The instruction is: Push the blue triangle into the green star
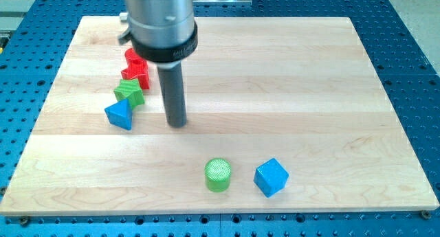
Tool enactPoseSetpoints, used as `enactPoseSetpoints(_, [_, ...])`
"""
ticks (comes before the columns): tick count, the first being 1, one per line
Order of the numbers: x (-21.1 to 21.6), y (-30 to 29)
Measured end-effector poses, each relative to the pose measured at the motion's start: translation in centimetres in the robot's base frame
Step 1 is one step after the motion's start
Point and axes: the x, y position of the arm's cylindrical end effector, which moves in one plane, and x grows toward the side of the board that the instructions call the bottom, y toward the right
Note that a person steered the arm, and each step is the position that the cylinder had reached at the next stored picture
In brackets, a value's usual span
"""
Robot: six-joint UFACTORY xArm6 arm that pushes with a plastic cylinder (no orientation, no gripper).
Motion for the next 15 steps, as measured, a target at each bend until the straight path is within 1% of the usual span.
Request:
enactPoseSetpoints(1, [2.0, -4.9])
enactPoseSetpoints(2, [2.1, -8.9])
enactPoseSetpoints(3, [-1.3, -7.3])
enactPoseSetpoints(5, [-1.6, -11.3])
enactPoseSetpoints(6, [-2.0, -10.1])
enactPoseSetpoints(7, [-2.2, -12.9])
enactPoseSetpoints(8, [-2.6, -13.6])
enactPoseSetpoints(9, [-3.5, -12.0])
enactPoseSetpoints(11, [-3.7, -11.2])
enactPoseSetpoints(12, [-3.6, -9.6])
enactPoseSetpoints(13, [-1.3, -10.2])
enactPoseSetpoints(14, [1.0, -4.8])
enactPoseSetpoints(15, [-3.1, 1.2])
